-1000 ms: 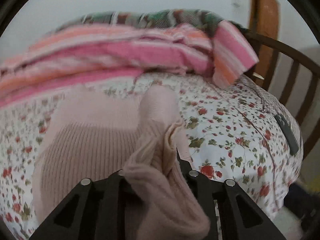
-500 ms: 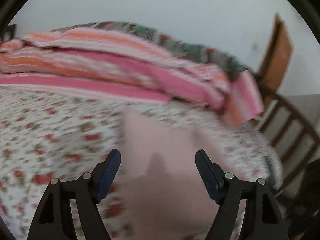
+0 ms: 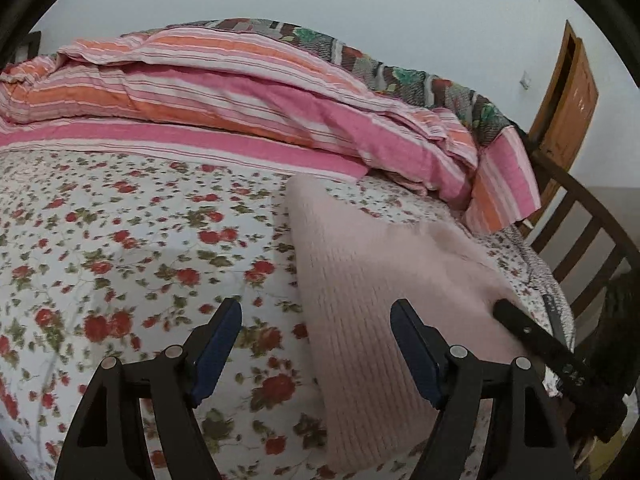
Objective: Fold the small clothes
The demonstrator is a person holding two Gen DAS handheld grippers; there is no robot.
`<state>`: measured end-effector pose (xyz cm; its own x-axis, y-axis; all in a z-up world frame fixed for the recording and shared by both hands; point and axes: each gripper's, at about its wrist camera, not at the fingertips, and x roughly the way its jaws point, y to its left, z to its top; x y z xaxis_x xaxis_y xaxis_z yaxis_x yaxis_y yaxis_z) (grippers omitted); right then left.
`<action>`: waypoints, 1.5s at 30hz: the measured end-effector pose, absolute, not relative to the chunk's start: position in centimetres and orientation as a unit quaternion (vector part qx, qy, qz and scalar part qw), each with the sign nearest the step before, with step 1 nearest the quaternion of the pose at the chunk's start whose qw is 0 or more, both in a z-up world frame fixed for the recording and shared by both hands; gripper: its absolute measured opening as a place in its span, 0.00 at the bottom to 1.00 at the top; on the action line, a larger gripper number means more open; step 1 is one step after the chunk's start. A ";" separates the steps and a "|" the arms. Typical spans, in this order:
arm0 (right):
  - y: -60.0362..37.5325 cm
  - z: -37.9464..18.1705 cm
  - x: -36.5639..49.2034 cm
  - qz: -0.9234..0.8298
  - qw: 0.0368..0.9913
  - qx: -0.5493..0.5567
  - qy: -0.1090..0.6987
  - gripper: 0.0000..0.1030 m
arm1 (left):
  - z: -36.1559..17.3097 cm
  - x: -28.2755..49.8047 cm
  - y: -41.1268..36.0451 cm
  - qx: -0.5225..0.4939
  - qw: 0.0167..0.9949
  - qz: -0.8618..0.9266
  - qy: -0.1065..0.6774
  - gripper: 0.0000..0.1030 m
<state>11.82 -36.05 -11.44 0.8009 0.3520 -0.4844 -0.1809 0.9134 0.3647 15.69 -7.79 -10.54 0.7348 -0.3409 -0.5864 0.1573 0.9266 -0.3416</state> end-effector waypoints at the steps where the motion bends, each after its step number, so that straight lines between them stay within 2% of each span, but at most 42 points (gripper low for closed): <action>1: -36.6 -11.8 11.4 0.140 0.936 0.167 0.276 0.12 | -10.7 15.8 -8.0 -0.137 0.921 -0.136 0.339 0.73; 5: -37.5 -14.6 11.7 0.116 0.926 0.175 0.314 0.12 | -12.0 16.4 -9.0 -0.136 0.910 -0.145 0.364 0.73; 9: -37.4 -13.4 11.4 0.111 0.926 0.168 0.320 0.16 | -12.3 16.5 -8.6 -0.151 0.903 -0.148 0.374 0.73; 11: -37.5 -12.9 11.7 0.111 0.924 0.173 0.323 0.25 | -12.1 16.4 -8.1 -0.155 0.903 -0.147 0.373 0.73; 13: -37.9 -12.8 12.3 0.108 0.921 0.182 0.328 0.46 | -11.8 16.2 -7.7 -0.151 0.906 -0.146 0.368 0.73; 15: -38.1 -13.2 13.6 0.111 0.909 0.198 0.349 0.55 | -11.5 16.0 -7.5 -0.150 0.907 -0.148 0.364 0.73; 19: -38.5 -14.6 15.9 0.140 0.876 0.247 0.391 0.57 | -11.4 16.1 -6.8 -0.166 0.906 -0.153 0.359 0.73; 24: -38.9 -17.0 18.3 0.172 0.844 0.294 0.414 0.67 | -11.4 16.4 -5.8 -0.197 0.896 -0.170 0.359 0.73; 29: -38.6 -17.2 18.3 0.180 0.845 0.291 0.410 0.64 | -11.0 16.2 -5.0 -0.194 0.898 -0.175 0.355 0.73; 31: -38.4 -17.0 18.3 0.185 0.843 0.293 0.412 0.51 | -11.0 16.3 -4.6 -0.201 0.895 -0.178 0.357 0.73; 34: -38.5 -16.2 18.4 0.186 0.838 0.304 0.413 0.40 | -10.7 16.3 -4.0 -0.206 0.892 -0.186 0.358 0.72; 40: -36.5 -10.4 17.7 0.182 0.858 0.289 0.383 0.35 | -9.8 16.3 -2.0 -0.207 0.895 -0.187 0.348 0.72; 45: -32.0 -4.6 18.6 0.148 0.884 0.232 0.379 0.34 | -9.8 16.1 0.7 -0.206 0.900 -0.174 0.341 0.72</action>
<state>18.58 -32.05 -4.55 0.6691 0.4374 -0.6008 -0.0864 0.8487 0.5218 16.08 0.69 -9.78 0.7061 -0.4545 -0.5430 0.1728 0.8542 -0.4904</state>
